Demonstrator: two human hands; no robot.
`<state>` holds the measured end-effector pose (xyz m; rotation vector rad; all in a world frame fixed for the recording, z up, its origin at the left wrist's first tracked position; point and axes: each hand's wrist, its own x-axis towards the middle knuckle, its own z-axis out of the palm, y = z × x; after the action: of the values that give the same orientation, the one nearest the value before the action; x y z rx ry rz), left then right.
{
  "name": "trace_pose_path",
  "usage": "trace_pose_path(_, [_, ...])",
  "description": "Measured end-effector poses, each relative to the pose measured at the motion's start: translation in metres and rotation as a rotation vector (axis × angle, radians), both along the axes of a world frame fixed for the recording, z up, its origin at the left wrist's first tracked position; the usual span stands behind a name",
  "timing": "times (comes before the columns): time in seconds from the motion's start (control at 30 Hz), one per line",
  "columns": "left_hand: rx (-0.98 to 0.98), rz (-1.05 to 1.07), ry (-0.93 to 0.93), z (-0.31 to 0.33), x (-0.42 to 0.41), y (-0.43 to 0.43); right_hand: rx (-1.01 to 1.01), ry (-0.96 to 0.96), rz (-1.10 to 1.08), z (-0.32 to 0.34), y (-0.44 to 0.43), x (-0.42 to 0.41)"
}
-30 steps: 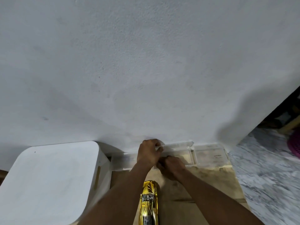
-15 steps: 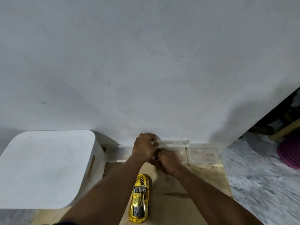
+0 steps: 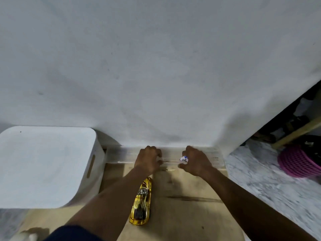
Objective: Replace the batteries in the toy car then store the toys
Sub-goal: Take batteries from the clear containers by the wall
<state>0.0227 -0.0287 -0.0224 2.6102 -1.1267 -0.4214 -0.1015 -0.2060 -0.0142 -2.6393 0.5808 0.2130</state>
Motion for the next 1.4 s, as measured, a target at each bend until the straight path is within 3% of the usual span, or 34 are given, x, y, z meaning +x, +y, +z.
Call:
trace_pose_path(0.07, [0.065,-0.069,-0.024,-0.007,-0.002,0.004,0.039,0.159,0.021,-0.012,0.003,0.001])
trace_pose_path(0.2, [0.142,-0.189,-0.079,-0.013,0.001,0.007,0.111,0.118,-0.043,-0.026,0.01,0.002])
trace_pose_path(0.43, [0.215,-0.221,-0.192,-0.018,-0.001,0.005,-0.104,0.106,0.029,-0.031,0.018,0.007])
trace_pose_path(0.87, [0.191,-0.184,-0.161,-0.025,-0.008,0.006,-0.161,0.099,0.009,-0.039,0.027,0.006])
trace_pose_path(1.0, [0.184,-0.256,-0.132,-0.015,-0.003,0.009,-0.096,-0.028,-0.024,-0.034,0.034,-0.01])
trace_pose_path(1.2, [0.042,-0.145,-0.175,-0.016,0.0,0.04,-0.1,-0.031,0.04,-0.063,0.075,-0.052])
trace_pose_path(1.4, [-0.019,-0.12,-0.217,-0.021,0.002,0.059,-0.267,-0.078,0.083,-0.09,0.087,-0.06])
